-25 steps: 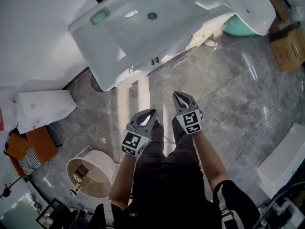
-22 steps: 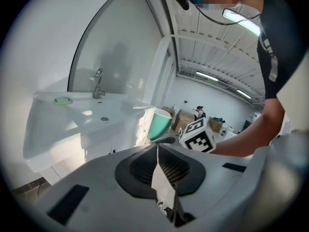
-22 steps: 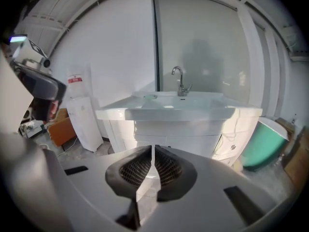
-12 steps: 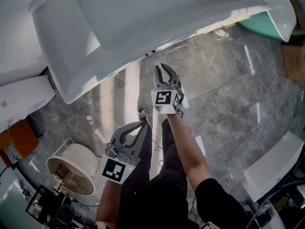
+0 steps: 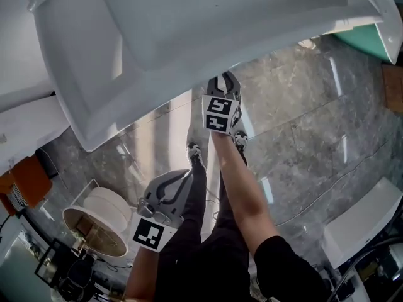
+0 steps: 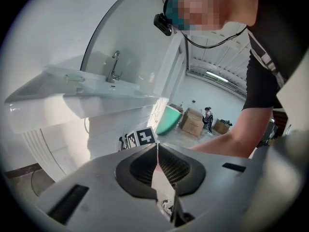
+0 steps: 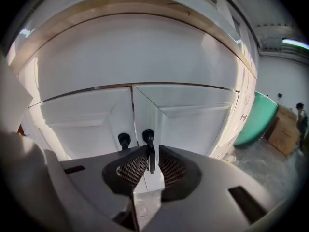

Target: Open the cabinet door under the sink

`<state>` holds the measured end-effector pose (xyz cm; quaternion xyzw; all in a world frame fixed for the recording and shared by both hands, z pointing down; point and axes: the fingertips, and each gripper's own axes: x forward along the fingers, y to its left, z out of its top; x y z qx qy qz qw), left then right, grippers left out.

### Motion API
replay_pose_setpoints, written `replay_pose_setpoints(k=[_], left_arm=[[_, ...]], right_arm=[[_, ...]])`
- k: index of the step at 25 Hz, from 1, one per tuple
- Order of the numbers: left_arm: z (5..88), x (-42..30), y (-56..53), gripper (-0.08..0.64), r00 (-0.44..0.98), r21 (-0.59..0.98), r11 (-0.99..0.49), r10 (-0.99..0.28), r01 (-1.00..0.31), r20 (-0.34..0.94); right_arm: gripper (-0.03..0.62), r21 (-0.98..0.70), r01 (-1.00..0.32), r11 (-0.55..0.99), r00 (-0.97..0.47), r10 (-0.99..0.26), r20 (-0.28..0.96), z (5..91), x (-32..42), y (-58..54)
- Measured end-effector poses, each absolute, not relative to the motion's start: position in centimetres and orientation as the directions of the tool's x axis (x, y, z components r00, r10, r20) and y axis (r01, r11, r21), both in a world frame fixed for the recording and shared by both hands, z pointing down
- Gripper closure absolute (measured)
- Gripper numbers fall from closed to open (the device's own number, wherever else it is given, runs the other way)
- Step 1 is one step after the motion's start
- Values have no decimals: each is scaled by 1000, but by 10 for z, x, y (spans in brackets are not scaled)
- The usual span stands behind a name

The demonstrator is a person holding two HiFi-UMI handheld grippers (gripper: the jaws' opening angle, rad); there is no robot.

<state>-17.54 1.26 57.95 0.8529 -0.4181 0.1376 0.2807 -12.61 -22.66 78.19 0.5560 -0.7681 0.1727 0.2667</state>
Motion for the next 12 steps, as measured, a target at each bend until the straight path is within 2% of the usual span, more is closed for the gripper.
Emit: replay_pose_setpoints(k=[12], left_arm=[[586, -189, -5, 543, 596, 330, -497, -642, -802, 482]], right_arm=[[499, 52, -956, 289, -206, -785, 584, 789, -129, -233]])
